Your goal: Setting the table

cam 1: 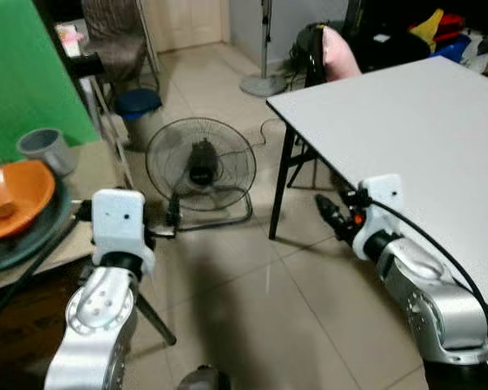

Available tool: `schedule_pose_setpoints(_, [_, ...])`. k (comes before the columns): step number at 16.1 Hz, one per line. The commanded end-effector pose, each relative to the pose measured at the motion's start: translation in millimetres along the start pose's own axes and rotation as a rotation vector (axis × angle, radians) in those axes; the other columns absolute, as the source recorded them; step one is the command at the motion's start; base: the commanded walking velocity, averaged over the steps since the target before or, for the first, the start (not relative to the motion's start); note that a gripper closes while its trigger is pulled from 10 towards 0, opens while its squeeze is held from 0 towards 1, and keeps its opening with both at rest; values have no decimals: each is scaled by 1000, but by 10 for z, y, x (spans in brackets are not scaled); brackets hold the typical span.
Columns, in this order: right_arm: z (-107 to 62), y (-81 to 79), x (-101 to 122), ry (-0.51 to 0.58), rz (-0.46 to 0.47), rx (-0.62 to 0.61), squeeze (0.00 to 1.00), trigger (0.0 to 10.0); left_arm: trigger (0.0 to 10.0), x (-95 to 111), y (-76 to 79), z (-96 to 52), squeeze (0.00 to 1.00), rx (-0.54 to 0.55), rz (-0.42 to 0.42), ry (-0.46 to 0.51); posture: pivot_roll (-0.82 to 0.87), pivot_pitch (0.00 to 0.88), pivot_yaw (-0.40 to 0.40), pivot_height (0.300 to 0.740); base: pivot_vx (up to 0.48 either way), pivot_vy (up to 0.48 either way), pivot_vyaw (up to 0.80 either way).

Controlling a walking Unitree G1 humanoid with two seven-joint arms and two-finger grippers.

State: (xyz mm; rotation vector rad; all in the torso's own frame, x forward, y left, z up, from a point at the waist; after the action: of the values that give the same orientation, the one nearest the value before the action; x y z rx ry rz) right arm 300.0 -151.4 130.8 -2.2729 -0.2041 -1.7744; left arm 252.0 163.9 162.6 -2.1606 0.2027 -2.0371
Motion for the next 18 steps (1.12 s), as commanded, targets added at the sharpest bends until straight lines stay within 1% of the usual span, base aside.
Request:
schedule_pose_setpoints(1, [8, -21, 7, 9, 0, -5, 0, 10000, 10000, 26, -48, 16, 0, 11, 14, 7, -83, 56, 53, 740, 0, 251, 0])
schedule_pose_setpoints(3, [-5, -45, 15, 11, 90, 22, 0, 10000, 10000, 41, -70, 25, 0, 12, 19, 11, -84, 57, 56, 740, 0, 242, 0])
schedule_pose_setpoints(4, [-5, -28, 21, 15, 122, 8, 0, 10000, 10000, 52, -82, 31, 0, 11, 27, 14, -84, 57, 56, 740, 0, 240, 0])
schedule_pose_setpoints(5, [1, 19, 53, 45, 134, -34, 0, 10000, 10000, 59, -98, 39, 0, 13, 31, 16, -84, 57, 55, 740, 0, 240, 0])
schedule_pose_setpoints(6, [9, 53, 62, 56, 138, -72, 0, 10000, 10000, 60, -104, 43, 0, 14, 31, 17, -86, 58, 58, 740, 0, 240, 0])
schedule_pose_setpoints(7, [11, 61, 98, 90, 147, -93, 0, 10000, 10000, 48, -98, 35, 0, 12, 28, 14, -88, 58, 61, 740, 0, 0, 0])
schedule_pose_setpoints(8, [11, 61, 98, 90, 147, -93, 0, 10000, 10000, 48, -98, 35, 0, 12, 28, 14, -88, 58, 61, 740, 0, 0, 0])
schedule_pose_setpoints(10, [10, 62, 175, 147, 148, -102, 0, 10000, 10000, -12, -61, 0, 0, -1, 16, 2, -97, 59, 69, 740, 0, 240, 0])
schedule_pose_setpoints(11, [30, 65, 216, 166, 137, -87, 0, 10000, 10000, -81, -24, -35, 0, -16, 13, -17, -104, 60, 72, 740, 0, 0, 0])
schedule_pose_setpoints(12, [42, 66, 223, 166, 132, -81, 0, 10000, 10000, -103, -14, -46, 0, -19, 13, -24, -104, 60, 72, 740, 0, 0, 0])
schedule_pose_setpoints(14, [133, 110, 278, 168, 110, -57, 0, 10000, 10000, -166, 14, -104, 0, -25, 15, -42, -106, 65, 67, 740, 0, 120, 0])
schedule_pose_setpoints(16, [171, 122, 303, 153, 114, -24, 0, 10000, 10000, -169, 11, -130, 0, -20, 19, -42, -103, 66, 57, 740, 0, 0, 0])
schedule_pose_setpoints(18, [168, 126, 295, 146, 119, -18, 0, 10000, 10000, -140, -1, -121, 0, -14, 23, -33, -103, 66, 57, 740, 0, 0, 0])
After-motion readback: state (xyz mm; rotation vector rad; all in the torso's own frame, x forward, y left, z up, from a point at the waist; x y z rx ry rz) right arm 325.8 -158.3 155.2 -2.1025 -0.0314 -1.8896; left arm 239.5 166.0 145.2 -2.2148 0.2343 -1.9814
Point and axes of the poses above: a point about 5 cm out from each wrist's last joint towards the gripper, its own z axis pointing out of the wrist towards the gripper, its own x axis along the axis of the wrist's last joint, y = z × x, the point moved 3 cm from there along z, pointing out of the wrist towards the gripper, and after that the axes turned 4 degrees about z, right-handed, at the moved point
